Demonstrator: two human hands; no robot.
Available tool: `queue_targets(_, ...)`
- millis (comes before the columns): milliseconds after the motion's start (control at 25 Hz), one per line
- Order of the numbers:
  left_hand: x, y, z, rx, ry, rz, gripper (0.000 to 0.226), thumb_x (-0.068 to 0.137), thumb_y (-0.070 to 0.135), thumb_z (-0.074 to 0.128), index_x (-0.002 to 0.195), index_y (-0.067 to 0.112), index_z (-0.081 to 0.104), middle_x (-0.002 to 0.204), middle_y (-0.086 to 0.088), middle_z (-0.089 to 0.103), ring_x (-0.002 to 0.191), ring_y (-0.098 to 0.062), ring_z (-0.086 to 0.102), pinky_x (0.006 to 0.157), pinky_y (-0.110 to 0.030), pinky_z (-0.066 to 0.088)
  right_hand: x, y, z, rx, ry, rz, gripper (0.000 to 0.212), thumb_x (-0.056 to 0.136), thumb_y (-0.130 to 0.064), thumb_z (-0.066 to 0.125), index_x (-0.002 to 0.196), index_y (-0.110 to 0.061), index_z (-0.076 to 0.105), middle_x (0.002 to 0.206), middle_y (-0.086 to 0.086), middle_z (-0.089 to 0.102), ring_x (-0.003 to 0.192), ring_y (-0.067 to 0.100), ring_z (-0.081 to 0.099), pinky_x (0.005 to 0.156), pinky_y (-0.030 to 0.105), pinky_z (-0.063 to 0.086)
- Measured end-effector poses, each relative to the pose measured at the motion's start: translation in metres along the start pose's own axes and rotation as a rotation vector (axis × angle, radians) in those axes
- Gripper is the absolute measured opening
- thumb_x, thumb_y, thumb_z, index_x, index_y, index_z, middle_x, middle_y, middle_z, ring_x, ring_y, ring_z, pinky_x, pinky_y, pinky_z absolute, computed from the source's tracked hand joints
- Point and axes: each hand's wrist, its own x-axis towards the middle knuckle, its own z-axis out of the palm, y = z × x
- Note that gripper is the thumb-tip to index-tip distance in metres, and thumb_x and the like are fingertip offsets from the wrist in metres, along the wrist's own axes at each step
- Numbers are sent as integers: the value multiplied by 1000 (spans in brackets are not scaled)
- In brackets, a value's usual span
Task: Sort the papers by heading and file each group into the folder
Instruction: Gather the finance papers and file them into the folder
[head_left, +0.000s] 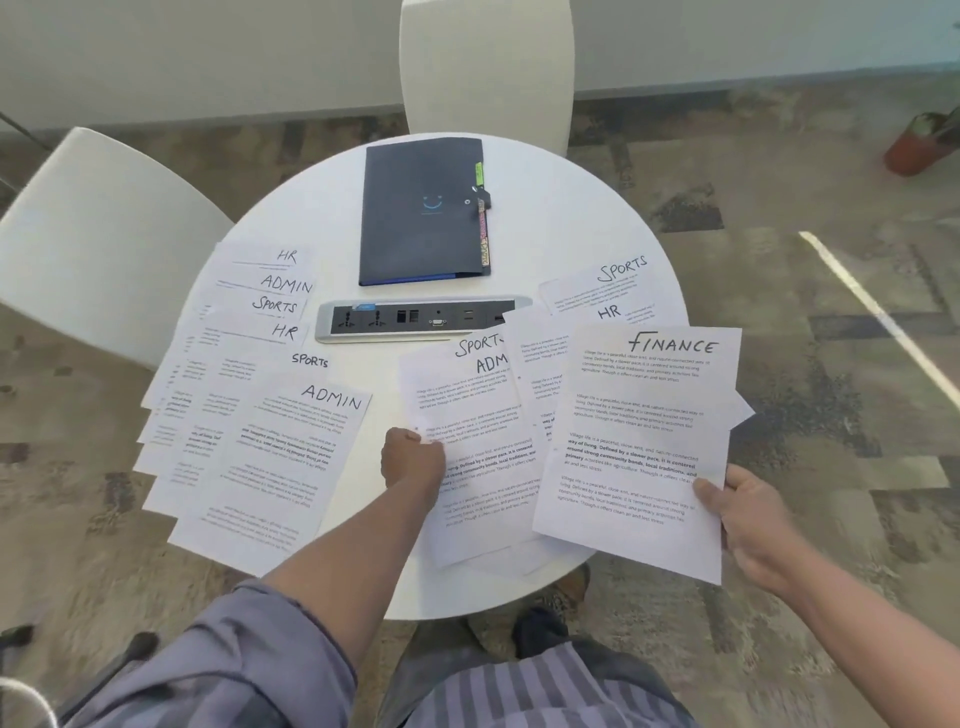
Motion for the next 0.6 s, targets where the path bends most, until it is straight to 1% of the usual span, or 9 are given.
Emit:
queue_targets(40,-4,-2,-3,-69,-5,29,29,88,13,69,109,15,49,99,0,57,78,-16,54,61,-26,42,0,-2,3,3,-7,0,19,105,-5,53,111,-16,68,106,4,78,96,29,73,78,41,56)
queue_targets(80,-6,-3,-7,-130,-14,46,28,90,13,69,109,15,49,96,2,55,77,-15,54,62,-27,42,1,-3,5,3,-14,0,19,105,-4,53,109,-16,68,105,4,78,95,29,73,78,41,56)
queue_targets(160,-5,-8,-17,-186,-47,86,21,91,14,72,104,14,55,99,-1,63,84,-20,62,71,-32,50,3,-7,12,5,-20,-8,20,104,-2,53,105,-15,67,104,3,77,91,26,72,78,41,57)
queue_targets(240,1,-16,-35,-153,-63,147,9,92,15,71,95,13,63,97,-7,70,83,-25,65,75,-38,56,6,-8,21,-4,-35,-20,19,104,-1,52,104,-14,66,105,4,75,88,23,73,77,42,60)
queue_targets(280,4,-20,-46,-129,-62,174,6,94,15,68,91,13,64,92,-7,71,79,-25,64,71,-36,54,6,-9,26,-4,-47,-24,19,103,0,52,105,-13,66,105,4,75,88,22,73,77,41,61)
queue_targets(360,12,-30,-71,-50,-39,226,16,97,13,61,81,14,59,79,-4,64,70,-22,55,59,-31,45,7,-11,36,-3,-61,-29,20,103,0,52,107,-12,67,105,3,75,91,24,72,81,43,58)
queue_targets(400,17,-35,-85,3,-20,250,19,99,12,58,80,14,57,75,-2,60,69,-21,52,57,-30,40,7,-12,41,-5,-64,-30,20,103,0,52,108,-12,68,106,4,75,94,25,72,86,44,57)
queue_targets(480,29,-46,-113,118,9,268,15,102,11,50,90,14,58,82,-2,60,74,-21,54,59,-29,38,5,-14,51,-2,-75,-32,20,103,0,53,106,-13,68,107,4,75,97,27,71,92,46,54)
queue_targets(600,52,-62,-151,246,10,234,17,104,10,43,108,15,59,103,-4,63,90,-23,58,72,-32,43,0,-14,69,1,-77,-27,21,103,0,53,105,-15,68,108,4,74,99,27,70,95,47,52)
